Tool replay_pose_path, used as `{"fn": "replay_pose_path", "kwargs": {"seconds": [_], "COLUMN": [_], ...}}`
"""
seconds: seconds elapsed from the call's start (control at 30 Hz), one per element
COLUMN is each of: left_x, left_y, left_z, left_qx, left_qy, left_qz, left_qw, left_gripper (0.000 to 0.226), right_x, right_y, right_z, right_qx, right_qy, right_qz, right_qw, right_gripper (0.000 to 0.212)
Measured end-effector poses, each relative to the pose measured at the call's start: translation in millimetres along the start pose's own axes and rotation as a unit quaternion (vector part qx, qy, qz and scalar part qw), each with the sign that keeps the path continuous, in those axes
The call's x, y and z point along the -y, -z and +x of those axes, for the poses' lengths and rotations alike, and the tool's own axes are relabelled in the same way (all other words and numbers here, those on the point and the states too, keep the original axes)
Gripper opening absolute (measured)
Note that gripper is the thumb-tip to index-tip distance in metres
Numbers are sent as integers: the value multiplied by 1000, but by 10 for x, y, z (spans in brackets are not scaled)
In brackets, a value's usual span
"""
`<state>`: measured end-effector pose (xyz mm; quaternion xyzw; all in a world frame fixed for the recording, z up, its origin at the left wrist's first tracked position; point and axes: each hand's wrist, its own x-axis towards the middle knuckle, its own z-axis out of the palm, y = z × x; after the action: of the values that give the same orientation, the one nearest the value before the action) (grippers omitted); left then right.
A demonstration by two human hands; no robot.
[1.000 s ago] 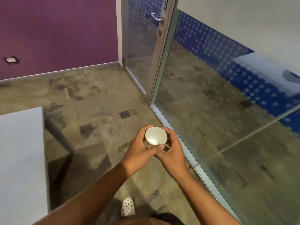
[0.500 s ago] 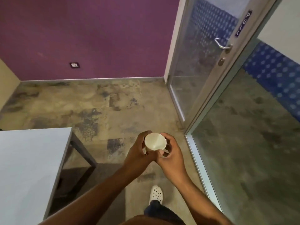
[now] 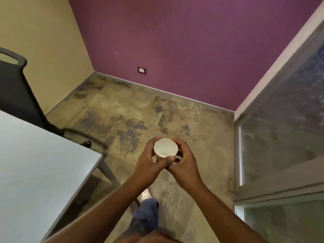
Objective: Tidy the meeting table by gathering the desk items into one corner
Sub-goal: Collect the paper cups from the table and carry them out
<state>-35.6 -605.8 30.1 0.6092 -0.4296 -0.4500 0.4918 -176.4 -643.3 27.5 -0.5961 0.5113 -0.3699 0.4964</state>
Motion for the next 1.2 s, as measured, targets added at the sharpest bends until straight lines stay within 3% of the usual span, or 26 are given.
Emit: {"fn": "replay_pose_path", "kwargs": {"seconds": [0.4,0.7,0.97,1.2], "left_x": [-194,-233,-355,-244], "left_y": [724,1418,2111,2694], "left_z": [2289,3482,4130,3838], "left_qx": [-52,-189,-362,-527], "left_qy": [39,67,95,120], "left_qz": [-45,-63,-44,-63], "left_qw": [997,978,926,839], "left_gripper": [72,72,75,80], "right_x": [488,650,853,1099], "right_y": [-637,-1507,-2518,-3554], "right_z": [2510,4111,5180,5125], "right_qx": [102,235,405,563], "right_qy": [35,57,78,108], "right_qz": [-32,-31,-22,-22], "right_qw": [994,970,911,819], "right_gripper": [67,67,71,71]}}
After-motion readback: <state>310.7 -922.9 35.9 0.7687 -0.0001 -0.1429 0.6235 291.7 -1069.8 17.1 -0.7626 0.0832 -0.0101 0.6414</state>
